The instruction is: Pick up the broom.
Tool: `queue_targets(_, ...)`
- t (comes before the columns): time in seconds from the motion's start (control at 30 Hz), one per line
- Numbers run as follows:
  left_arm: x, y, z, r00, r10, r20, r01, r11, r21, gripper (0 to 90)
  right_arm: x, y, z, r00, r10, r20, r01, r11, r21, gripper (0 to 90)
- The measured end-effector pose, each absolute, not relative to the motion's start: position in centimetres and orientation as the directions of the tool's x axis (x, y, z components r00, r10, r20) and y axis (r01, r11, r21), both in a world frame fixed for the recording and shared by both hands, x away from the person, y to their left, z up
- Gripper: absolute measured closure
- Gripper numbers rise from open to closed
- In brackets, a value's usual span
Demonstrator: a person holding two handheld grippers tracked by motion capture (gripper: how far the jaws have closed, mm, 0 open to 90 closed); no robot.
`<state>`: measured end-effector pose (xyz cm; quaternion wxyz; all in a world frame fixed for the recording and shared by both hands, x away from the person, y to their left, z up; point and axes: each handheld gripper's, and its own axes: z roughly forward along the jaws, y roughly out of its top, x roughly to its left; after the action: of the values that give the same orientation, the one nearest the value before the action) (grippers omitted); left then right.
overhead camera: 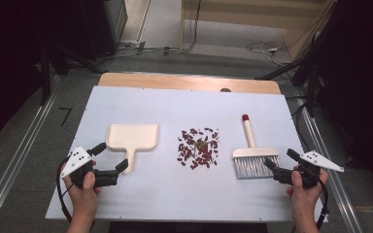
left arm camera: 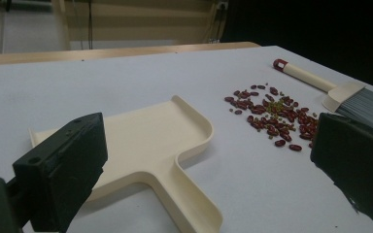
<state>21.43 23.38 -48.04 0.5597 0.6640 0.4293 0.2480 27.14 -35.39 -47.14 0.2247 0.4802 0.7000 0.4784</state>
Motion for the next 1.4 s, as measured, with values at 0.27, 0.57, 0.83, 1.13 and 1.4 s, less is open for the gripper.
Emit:
queue_targets(0.27,21.6,22.8,-48.1,0.516,0.844,-0.142,0.293,-0.018,0.956,0.3,27.3,-34.8,-46.4,-0.446,0.887,0.114,0.468,0.122,0.875,0.0)
queue_targets(0.57,22.0,22.9,-48.3,0.539,0.823,-0.178,0.321,-0.005,0.947,0.1,28.2,-33.4,-43.5,-0.475,0.876,0.088,0.451,0.156,0.879,0.0)
queue_targets(0.83,21.5,22.7,-48.0,0.530,0.830,-0.173,0.309,0.001,0.951,0.0,30.3,-32.5,-41.9,-0.484,0.868,0.114,0.475,0.152,0.867,0.0)
queue_targets(1.13,21.3,22.6,-48.0,0.526,0.834,-0.169,0.309,-0.002,0.951,0.0,33.3,-31.4,-41.1,-0.491,0.862,0.126,0.490,0.154,0.858,0.2)
queue_targets(1.4,21.4,22.3,-48.0,0.533,0.829,-0.168,0.313,-0.009,0.950,0.0,35.9,-30.5,-41.1,-0.488,0.857,0.168,0.543,0.147,0.827,2.7)
